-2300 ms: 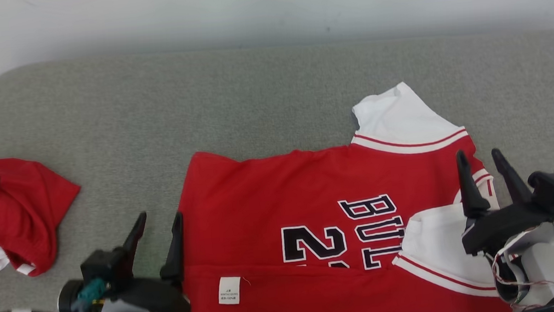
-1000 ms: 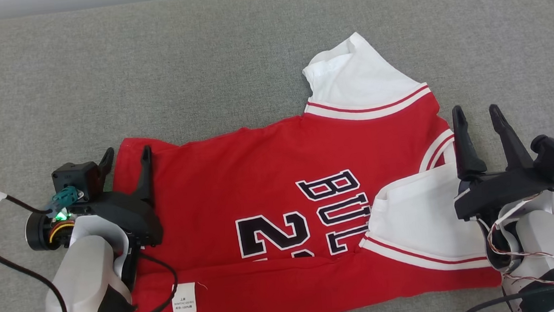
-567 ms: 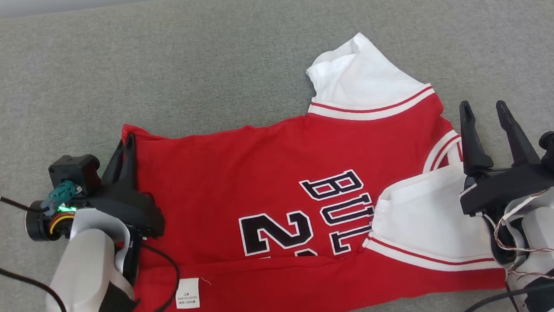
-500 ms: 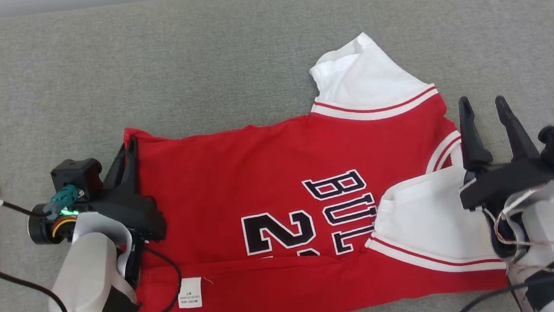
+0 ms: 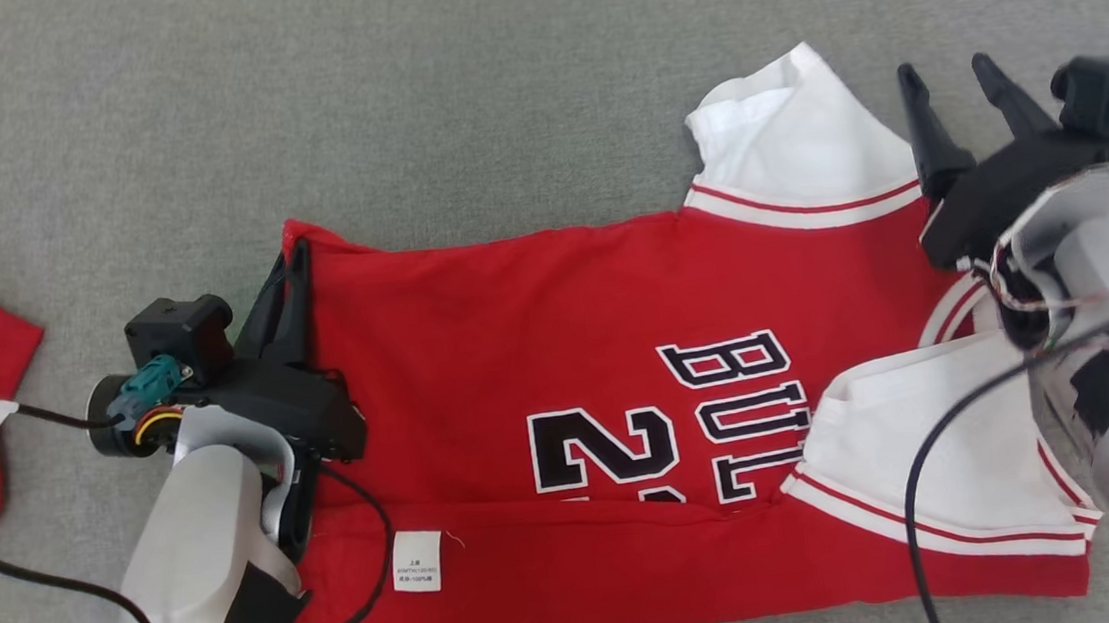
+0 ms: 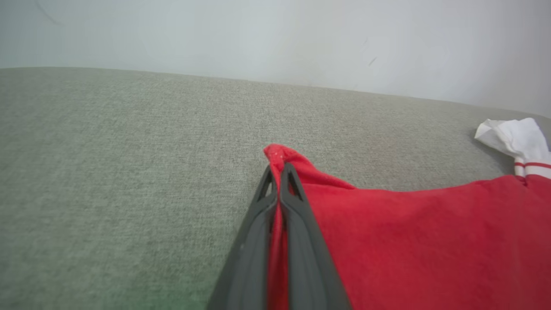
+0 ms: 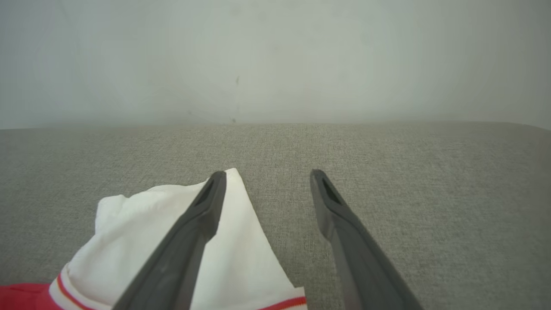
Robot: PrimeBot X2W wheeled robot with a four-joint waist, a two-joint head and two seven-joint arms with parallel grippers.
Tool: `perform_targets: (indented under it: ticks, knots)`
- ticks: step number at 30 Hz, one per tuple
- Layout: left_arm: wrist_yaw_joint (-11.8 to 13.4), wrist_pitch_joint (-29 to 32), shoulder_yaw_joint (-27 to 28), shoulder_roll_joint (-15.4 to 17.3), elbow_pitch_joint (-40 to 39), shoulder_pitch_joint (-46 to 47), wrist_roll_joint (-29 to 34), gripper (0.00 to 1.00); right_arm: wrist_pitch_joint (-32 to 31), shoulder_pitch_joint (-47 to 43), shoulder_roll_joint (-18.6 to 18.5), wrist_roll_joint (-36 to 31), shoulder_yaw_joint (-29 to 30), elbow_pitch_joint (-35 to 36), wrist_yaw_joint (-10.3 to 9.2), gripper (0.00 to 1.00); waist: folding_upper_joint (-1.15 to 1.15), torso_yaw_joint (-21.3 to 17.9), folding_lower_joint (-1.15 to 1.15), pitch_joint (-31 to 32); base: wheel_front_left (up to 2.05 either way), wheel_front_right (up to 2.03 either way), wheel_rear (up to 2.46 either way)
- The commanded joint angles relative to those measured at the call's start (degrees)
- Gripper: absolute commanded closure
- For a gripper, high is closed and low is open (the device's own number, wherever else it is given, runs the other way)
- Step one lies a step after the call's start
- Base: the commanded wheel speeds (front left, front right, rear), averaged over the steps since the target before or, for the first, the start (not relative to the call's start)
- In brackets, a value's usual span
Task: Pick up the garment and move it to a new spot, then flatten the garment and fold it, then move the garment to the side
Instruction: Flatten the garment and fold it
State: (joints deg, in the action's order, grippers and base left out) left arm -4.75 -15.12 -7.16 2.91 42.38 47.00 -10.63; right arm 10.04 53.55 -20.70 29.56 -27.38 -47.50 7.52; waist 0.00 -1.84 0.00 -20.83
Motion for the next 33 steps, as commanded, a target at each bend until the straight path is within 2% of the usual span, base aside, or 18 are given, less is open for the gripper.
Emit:
perform_targets:
  ticks: [1,8,19,23,24,25,26,27,33]
  knots:
    - [0.45,-0.05,-1.01,0.06,-0.59,-0.52,-0.98,1.0,-0.7,1.86,-0.52,0.75,-1.36,-1.3,-0.07,0.0,0.0,1.34,0.0,-1.56,0.0,0.0,0.0]
    - [2.38,-0.05,-6.27,0.03,-3.26,1.4,-4.92,1.0,-4.03,10.22,-2.29,2.66,-8.53,-6.56,-0.08,0.0,0.0,3.62,0.0,-5.15,0.0,0.0,0.0]
    - [4.11,0.0,-10.99,0.21,-4.56,2.61,-7.96,1.0,-12.14,16.51,-3.69,7.64,-16.05,-11.67,-0.07,0.0,0.0,5.9,0.0,-7.85,0.0,0.0,0.0]
    - [4.61,0.0,-12.15,0.26,-5.12,2.83,-8.77,1.0,-13.23,17.19,-4.04,9.85,-18.73,-12.8,-0.07,0.0,0.0,6.32,0.0,-8.47,0.0,0.0,0.0]
    - [4.72,0.0,-12.38,0.26,-5.21,2.86,-8.95,1.0,-13.12,17.36,-4.1,10.14,-19.23,-13.07,-0.08,0.14,0.0,6.4,0.0,-8.5,0.0,0.0,0.0]
    - [4.82,0.0,-12.57,0.27,-5.3,2.87,-9.1,1.0,-13.16,17.56,-4.22,10.48,-19.76,-13.38,-0.08,0.37,0.0,6.47,0.0,-8.53,0.0,0.0,0.0]
    - [4.89,0.0,-12.73,0.28,-5.37,2.88,-9.21,1.0,-13.16,17.67,-4.35,10.71,-20.29,-13.62,-0.08,0.76,0.0,6.52,0.0,-8.56,0.0,0.0,0.0]
    - [5.01,0.0,-12.85,0.28,-5.41,2.89,-9.26,1.0,-12.87,17.71,-4.46,11.16,-20.58,-13.78,-0.08,0.99,0.0,6.54,0.0,-8.56,0.0,0.0,0.0]
    - [5.31,0.0,-12.76,0.26,-5.34,2.21,-9.48,1.0,-9.36,17.78,-5.16,13.34,-22.02,-14.19,-0.08,1.0,0.0,6.22,0.0,-7.88,0.0,0.0,0.0]
